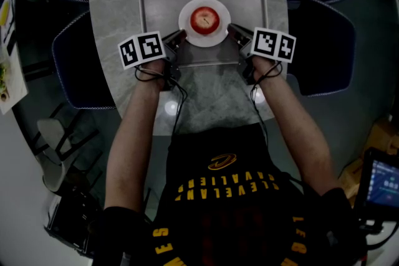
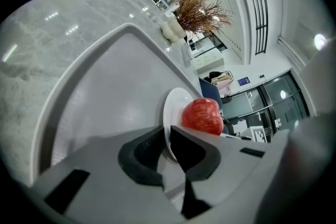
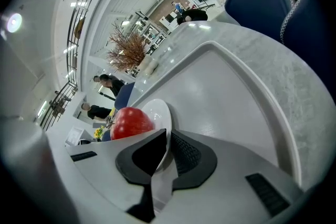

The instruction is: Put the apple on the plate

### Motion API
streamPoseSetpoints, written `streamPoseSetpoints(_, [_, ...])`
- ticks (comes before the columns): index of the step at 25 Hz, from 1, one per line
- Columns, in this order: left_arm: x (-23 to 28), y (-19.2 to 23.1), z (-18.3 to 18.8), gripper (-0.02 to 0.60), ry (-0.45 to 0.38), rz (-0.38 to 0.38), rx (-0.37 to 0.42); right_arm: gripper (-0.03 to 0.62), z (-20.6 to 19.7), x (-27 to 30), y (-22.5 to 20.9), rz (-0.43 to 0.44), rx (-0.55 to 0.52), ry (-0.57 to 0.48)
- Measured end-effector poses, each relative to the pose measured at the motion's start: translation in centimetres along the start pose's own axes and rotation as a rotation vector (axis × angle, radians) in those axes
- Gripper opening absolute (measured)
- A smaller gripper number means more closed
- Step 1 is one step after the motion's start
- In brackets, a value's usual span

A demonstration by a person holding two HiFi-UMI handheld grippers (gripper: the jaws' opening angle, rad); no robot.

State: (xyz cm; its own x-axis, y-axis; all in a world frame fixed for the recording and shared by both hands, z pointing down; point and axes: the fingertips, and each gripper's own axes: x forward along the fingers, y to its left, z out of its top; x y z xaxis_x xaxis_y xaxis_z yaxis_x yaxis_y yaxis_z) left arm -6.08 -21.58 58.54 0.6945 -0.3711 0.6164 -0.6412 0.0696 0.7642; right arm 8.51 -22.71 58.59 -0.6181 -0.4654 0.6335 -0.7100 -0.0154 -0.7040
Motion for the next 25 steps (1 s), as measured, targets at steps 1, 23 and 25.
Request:
streamPoseSetpoints(1, [0.0,0.0,0.0,0.028,0.000,0.004,0.008,0.032,0.0,0.0,0.1,-0.006,-0.009,0.001])
streamPoseSetpoints(23, [-4.4,-3.7,0.0,0.057,-0.125,0.134,0.344,0.032,0.5,-4.2,3.2,-0.103,-0.415,-0.091])
streamPoseSetpoints(25, [-5.2,-4.3,-0.5,0.057,-0.146,0.132,0.353,0.032,0.1,-4.8,3.9,-0.096,-0.443,-0.094])
